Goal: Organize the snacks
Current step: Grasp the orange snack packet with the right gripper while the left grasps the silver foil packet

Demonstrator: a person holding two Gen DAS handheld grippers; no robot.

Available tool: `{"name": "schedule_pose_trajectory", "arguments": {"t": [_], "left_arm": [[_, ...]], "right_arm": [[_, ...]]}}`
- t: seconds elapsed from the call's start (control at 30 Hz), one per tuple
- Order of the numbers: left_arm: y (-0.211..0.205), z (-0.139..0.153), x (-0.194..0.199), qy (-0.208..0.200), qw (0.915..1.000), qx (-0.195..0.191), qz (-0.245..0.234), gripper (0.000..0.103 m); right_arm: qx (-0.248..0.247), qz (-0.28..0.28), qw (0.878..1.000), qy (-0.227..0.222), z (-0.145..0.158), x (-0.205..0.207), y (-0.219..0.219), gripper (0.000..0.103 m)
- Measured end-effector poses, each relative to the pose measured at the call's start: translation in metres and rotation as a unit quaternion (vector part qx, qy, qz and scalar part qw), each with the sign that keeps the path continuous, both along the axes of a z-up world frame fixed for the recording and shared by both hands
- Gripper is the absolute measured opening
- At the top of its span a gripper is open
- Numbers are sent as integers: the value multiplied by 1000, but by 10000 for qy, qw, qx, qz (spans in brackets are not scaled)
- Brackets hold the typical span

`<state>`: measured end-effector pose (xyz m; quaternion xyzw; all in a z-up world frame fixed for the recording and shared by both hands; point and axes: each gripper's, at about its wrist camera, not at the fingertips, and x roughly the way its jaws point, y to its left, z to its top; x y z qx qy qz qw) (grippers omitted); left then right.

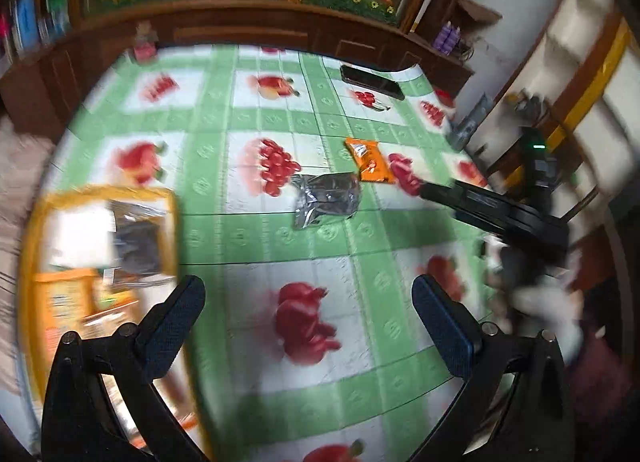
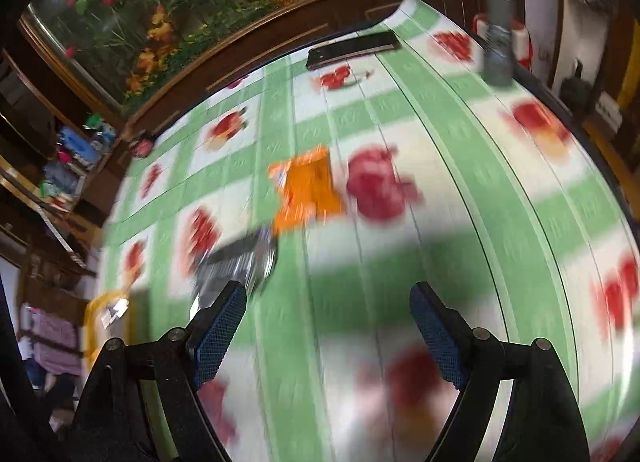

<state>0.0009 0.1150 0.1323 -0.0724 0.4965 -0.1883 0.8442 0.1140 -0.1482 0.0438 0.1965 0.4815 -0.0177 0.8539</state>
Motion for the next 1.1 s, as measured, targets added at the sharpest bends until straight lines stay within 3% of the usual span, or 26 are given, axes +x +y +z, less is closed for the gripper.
{"name": "schedule_pose_trajectory", "arguments": {"t": [0.07, 0.27, 0.33, 0.37, 0.47, 0.57, 0.73, 0.87, 0.9, 1.0, 1.1], "left_arm": [[12, -15, 24, 363, 9984, -436, 36, 103], [24, -29, 63, 518, 9968, -604, 63, 103], [22, -33, 75, 515, 9964, -674, 37, 103], [20, -35, 81, 518, 9963, -689, 33, 103], [15, -42, 99, 592, 9946, -854, 44, 103], [3, -48, 113, 652, 9928, -1000, 42, 103], [-44, -54, 133, 294, 9985, -332, -325, 103], [-83, -72, 148, 1, 9956, 462, -811, 103], [-93, -83, 152, 141, 9931, 647, -967, 103], [-103, -107, 148, 732, 9853, 632, -1406, 98], [-114, -106, 121, 729, 9740, 893, -1949, 90]], "right_arm": [[-133, -36, 9998, 150, -11, 35, 2, 86], [-148, -75, 9984, 538, -39, 93, 11, 86], [-360, 28, 9976, 585, -45, 103, 19, 86], [-588, 135, 9964, 601, -49, 108, 25, 83], [-1135, 291, 9920, 467, -47, 106, 36, 52], [-973, 349, 9937, 436, -47, 91, 31, 47], [-724, 384, 9956, 457, -47, 36, 21, 47], [-665, 477, 9956, 463, -47, -15, 22, 47], [-640, 470, 9958, 466, -48, -24, 21, 47], [-561, 418, 9964, 484, -47, -49, 18, 47], [-446, 334, 9973, 478, -47, -69, 13, 47]]}}
